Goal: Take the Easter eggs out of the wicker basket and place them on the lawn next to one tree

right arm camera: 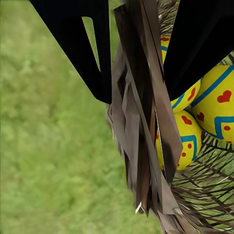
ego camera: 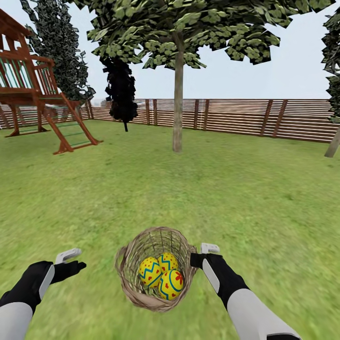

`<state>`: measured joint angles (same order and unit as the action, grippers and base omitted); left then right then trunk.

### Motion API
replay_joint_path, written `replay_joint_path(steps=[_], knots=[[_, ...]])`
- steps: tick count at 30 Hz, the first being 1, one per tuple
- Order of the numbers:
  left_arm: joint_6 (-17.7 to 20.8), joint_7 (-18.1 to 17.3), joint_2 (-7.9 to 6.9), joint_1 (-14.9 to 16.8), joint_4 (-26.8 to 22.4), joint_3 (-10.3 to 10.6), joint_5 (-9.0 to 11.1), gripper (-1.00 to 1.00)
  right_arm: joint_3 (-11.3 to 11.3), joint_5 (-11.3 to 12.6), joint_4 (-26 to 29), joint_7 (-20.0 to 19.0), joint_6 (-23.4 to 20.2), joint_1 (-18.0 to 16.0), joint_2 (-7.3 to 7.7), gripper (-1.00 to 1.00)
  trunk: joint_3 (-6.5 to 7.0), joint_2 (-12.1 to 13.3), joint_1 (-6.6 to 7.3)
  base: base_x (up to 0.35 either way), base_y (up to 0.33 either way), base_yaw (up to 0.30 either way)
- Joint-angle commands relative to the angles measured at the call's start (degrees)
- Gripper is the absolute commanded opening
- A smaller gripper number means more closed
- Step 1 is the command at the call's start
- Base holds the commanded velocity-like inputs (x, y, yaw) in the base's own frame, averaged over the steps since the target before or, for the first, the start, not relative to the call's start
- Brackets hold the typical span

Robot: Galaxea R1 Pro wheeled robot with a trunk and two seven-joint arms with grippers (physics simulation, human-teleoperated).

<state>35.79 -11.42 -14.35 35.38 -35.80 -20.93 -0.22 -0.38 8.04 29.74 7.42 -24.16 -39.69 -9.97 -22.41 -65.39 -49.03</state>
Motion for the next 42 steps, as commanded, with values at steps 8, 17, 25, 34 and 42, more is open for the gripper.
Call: replay_joint_path(steps=[8,17,25,34,42], knots=[[0.34,-0.27,0.03,0.04,-0.06,-0.23,-0.04,1.00,-0.06,0.84,0.14,0.35,-0.19,-0.04,-0.03,-1.00,-0.07,-0.04,-0.04,0.326,0.000,0.000],[0.34,-0.27,0.03,0.04,-0.06,-0.22,-0.04,1.00,-0.06,0.84,0.14,0.31,-0.19,-0.04,-0.03,-1.00,-0.07,-0.04,-0.04,0.326,0.000,0.000],[0.34,-0.27,0.03,0.04,-0.06,-0.23,-0.04,1.00,-0.06,0.84,0.14,0.31,-0.19,-0.04,-0.03,-1.00,-0.07,-0.04,-0.04,0.326,0.000,0.000],[0.34,-0.27,0.03,0.04,-0.06,-0.23,-0.04,1.00,-0.06,0.84,0.14,0.31,-0.10,-0.04,-0.03,-1.00,-0.07,-0.04,-0.04,0.326,0.000,0.000],[0.34,-0.27,0.03,0.04,-0.06,-0.20,-0.04,1.00,-0.06,0.84,0.14,0.31,-0.10,-0.04,-0.03,-1.00,-0.07,-0.04,-0.04,0.326,0.000,0.000]])
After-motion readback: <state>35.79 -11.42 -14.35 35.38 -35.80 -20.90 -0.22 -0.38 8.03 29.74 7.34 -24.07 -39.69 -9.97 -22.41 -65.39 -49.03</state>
